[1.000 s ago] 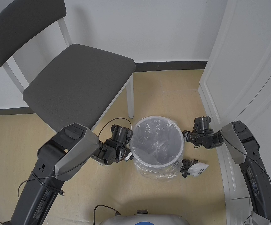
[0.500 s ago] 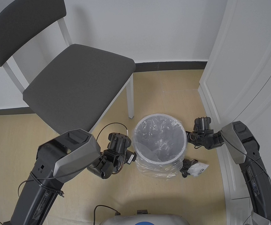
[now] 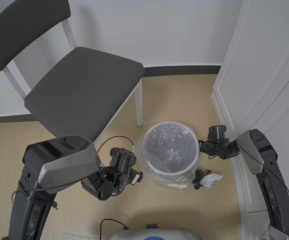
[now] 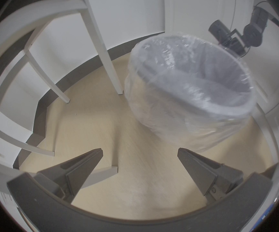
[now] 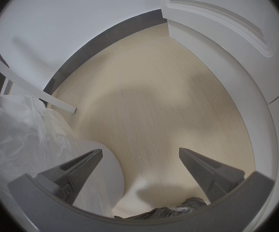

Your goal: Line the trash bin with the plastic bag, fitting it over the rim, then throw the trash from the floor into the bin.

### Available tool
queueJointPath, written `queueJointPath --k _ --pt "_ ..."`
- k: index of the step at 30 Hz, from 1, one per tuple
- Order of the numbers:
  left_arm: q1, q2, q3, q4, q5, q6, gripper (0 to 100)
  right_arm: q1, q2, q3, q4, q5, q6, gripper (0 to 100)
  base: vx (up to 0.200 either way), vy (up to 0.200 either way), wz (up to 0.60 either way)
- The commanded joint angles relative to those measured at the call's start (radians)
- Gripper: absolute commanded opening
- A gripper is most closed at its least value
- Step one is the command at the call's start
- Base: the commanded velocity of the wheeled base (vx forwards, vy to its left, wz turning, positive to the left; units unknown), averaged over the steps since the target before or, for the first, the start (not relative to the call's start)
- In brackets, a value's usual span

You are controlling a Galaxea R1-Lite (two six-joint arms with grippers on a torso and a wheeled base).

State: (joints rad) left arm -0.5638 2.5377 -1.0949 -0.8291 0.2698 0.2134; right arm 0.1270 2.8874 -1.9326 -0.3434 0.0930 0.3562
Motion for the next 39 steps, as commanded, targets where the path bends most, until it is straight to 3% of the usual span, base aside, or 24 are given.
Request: queueJointPath --k 1,11,14,24,29,34,39 --pt "-0.071 -0.143 0.132 -0.042 -0.001 -0.002 100 -0.007 -0.008 0.023 0.0 0.021 0.003 100 0.0 0.0 0.0" --pt "-0.162 -0.326 0.276 -0.054 0.005 -0.019 100 -0.024 -0.013 0.046 -0.002 0.033 0.009 100 0.0 0.0 0.0" --pt "-0.212 -0.39 0.296 -0.077 0.0 -0.092 100 -0.026 -0.016 0.063 -0.003 0.033 0.009 100 0.0 0.0 0.0" --pt "-0.251 -0.568 0.42 -0.176 -0.006 -0.138 100 -0.044 -0.016 0.093 -0.066 0.031 0.012 100 0.0 0.0 0.0" --pt "-0.255 -0.74 0.489 -0.222 -0.006 -0.138 100 -0.06 -0.017 0.096 -0.065 0.031 0.012 100 0.0 0.0 0.0" --pt "-0.2 -0.856 0.521 -0.229 -0.007 -0.149 100 -0.058 -0.02 0.113 -0.069 0.025 0.012 100 0.0 0.0 0.0" --pt "-0.002 -0.968 0.636 -0.298 -0.009 -0.252 100 -0.067 -0.08 0.133 -0.063 0.022 0.044 100 0.0 0.0 0.0"
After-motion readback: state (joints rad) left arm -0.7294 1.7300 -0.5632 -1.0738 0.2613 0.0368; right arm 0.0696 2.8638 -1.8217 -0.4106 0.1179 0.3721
